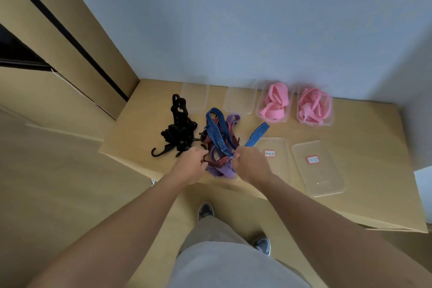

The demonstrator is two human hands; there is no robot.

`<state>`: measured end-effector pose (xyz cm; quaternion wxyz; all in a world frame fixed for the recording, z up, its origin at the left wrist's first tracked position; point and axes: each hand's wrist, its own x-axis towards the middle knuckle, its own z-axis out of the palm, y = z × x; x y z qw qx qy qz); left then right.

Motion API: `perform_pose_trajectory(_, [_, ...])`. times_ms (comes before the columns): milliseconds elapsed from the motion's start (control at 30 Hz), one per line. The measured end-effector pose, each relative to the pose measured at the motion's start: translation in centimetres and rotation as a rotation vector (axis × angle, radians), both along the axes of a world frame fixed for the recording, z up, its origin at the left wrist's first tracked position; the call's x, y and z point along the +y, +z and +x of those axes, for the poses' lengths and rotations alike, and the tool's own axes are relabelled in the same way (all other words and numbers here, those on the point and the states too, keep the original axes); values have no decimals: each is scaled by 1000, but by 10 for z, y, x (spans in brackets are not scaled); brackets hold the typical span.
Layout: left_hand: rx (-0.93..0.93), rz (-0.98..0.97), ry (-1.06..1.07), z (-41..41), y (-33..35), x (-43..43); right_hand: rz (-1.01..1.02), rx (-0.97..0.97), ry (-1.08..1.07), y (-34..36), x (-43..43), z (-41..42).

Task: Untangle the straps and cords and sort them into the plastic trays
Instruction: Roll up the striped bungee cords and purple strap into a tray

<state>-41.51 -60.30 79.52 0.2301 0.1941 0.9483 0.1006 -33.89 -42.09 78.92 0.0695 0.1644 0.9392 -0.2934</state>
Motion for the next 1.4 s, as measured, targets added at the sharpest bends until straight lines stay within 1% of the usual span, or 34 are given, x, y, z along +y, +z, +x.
perform_pose_trajectory(33, [6,4,-6,1,-2,2,-35,-80,-17,-3,-3,1])
perform_pose_trajectory(100, [14,6,-24,3,-4,8,-84,-162,-18,-8,-8,4])
perform_pose_trajectory(233, [-3,40,-36,3,-12,25,-198,-215,-27,-18,-15,7])
perform_pose_trajectory(367, [-91,58,-17,1,-21,36,-283,-192,-100,-19,-23,4])
perform_pose_trajectory(467, [-121,64,-10,-6,-27,35,-331,-157,-225,-12,-25,-1])
perform_pose_trajectory(567, [-139,81,-72,-18,-20,33,-363,-123,-366,-7,-22,-8])
perform_pose_trajectory(700, [-183,156,-172,-38,3,23,-555,-19,-516,-1,-15,-19])
perform_pose_trajectory(800, [-206,250,-220,-54,24,18,-715,45,-593,5,-12,-28])
perform_pose_trajectory(900, [-221,328,-287,-67,45,14,-808,32,-621,16,-7,-34])
perform_pose_trajectory(1067, [-245,413,-334,-86,70,5,-927,-79,-650,37,5,-34])
perform_pose_trajectory(1267, [-296,586,-239,-105,107,3,-944,45,-745,45,10,-37])
perform_pose_trajectory(1400, [-355,692,-210,-110,132,4,-1019,102,-716,58,-3,-42])
